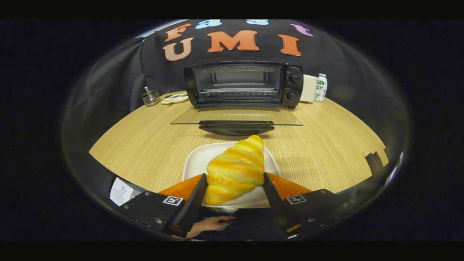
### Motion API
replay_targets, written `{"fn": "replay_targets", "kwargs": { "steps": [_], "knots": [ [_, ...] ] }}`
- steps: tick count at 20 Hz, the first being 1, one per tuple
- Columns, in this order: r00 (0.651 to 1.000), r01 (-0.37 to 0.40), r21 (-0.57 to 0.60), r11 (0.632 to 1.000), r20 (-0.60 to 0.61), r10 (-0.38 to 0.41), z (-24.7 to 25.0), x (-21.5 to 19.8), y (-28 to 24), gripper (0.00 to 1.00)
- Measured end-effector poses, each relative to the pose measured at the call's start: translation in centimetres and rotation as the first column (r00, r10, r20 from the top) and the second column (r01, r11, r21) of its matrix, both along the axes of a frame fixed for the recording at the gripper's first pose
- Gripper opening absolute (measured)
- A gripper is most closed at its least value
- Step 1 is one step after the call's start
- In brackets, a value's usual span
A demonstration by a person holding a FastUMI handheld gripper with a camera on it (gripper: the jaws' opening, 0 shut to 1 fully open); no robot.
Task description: Open the toaster oven, put the food inside, and close the toaster oven door.
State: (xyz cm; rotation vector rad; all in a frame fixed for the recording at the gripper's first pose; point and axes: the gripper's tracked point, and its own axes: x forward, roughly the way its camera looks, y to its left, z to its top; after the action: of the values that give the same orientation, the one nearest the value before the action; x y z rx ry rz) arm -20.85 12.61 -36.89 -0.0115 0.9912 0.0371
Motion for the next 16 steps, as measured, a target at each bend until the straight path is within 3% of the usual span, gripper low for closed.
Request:
{"fn": "replay_targets", "kwargs": {
  "steps": [3, 5, 9, 16],
  "knots": [
    [1.000, 0.021, 0.056, 0.998, -0.006, -0.021, 0.5, 0.0, 0.2, 0.70],
    [1.000, 0.027, 0.119, 0.992, 0.005, -0.028, 1.2, 0.2, 0.8, 0.66],
    [0.998, 0.020, 0.234, 0.972, 0.060, -0.035, 4.0, 0.9, 1.6, 0.63],
    [0.978, 0.043, 0.471, 0.881, 0.162, -0.134, 6.6, 7.2, 3.0, 0.63]
  ]
}}
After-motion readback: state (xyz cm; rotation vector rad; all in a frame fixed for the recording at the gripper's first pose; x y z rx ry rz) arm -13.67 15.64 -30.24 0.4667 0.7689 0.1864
